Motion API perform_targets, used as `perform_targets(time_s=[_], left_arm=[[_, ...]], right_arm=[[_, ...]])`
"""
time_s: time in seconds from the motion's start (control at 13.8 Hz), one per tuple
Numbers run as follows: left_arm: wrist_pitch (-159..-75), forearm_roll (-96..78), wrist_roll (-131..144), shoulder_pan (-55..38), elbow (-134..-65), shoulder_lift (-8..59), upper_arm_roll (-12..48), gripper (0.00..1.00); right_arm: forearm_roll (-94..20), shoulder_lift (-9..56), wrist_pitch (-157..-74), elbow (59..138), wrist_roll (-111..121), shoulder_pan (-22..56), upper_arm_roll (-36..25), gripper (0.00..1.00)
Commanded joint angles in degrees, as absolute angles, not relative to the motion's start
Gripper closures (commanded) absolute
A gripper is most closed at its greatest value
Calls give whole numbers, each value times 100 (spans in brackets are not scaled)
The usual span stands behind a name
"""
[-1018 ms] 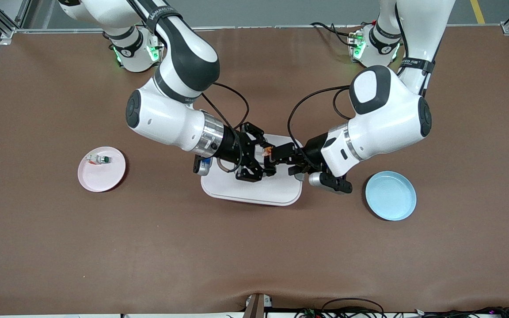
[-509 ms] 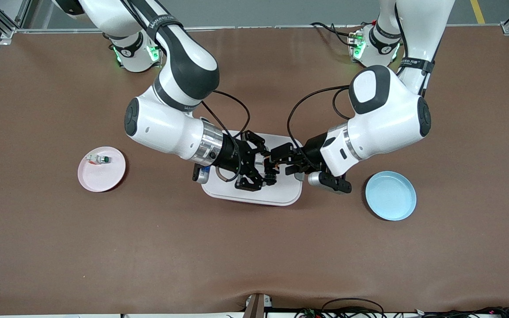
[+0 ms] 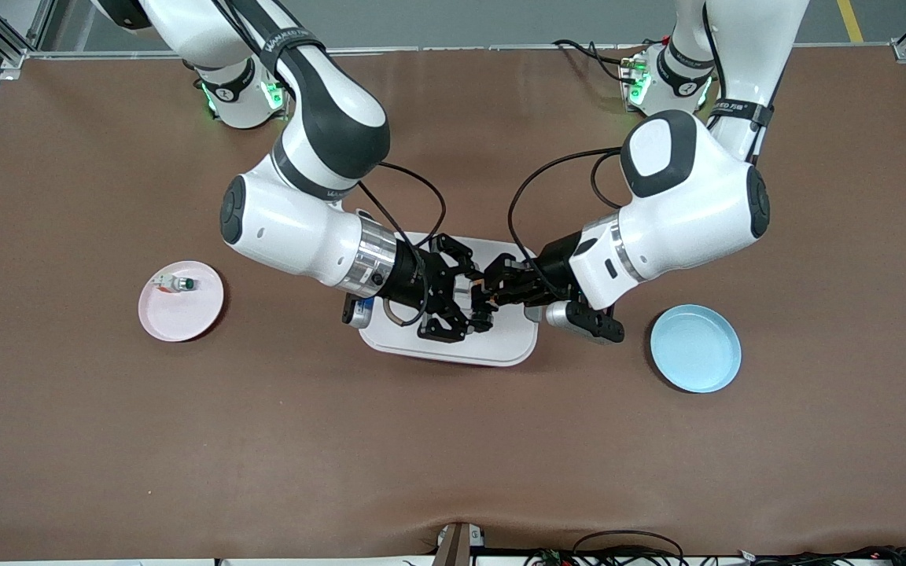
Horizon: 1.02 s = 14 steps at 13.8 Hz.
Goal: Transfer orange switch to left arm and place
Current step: 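Close the left gripper on the switch held by the right gripper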
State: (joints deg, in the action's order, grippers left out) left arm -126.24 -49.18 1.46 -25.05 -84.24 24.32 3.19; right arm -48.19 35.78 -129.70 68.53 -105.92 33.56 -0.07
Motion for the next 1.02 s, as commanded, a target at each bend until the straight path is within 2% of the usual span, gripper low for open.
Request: perform_targets(time_s=[0.0,0.07,0.15,0.22,0.58,0.95], left_arm=[[-12674,-4966,-96,-2479,-8464,2479,299,100],[-12674,-4966,-114,-2470,-8464,2470,299,100],[-12674,-4966,-114,-2478,-8464,2461,299,100],[-12674,-4966,-114,-2479,-8464,2461,299,100],[-12621,-4966,-79,-2435,-8508,2295,299,100],[-11569,-4887,-70,-2154,-8657,1846,264,100]], right_arm=[[-4896,3630,-12894,6592,-10775,3278,35,100],[-4896,3630,-12894,6592,-10767,3278,35,84],[-4896,3630,-12894,6592,-10775,3278,35,10],[-4887,3630,-12894,6592,-10775,3278,18,0],[-4764,3630,-12867,6618,-10601,3278,0,0],[-4238,3612,-11719,6627,-8899,2656,-9,0]])
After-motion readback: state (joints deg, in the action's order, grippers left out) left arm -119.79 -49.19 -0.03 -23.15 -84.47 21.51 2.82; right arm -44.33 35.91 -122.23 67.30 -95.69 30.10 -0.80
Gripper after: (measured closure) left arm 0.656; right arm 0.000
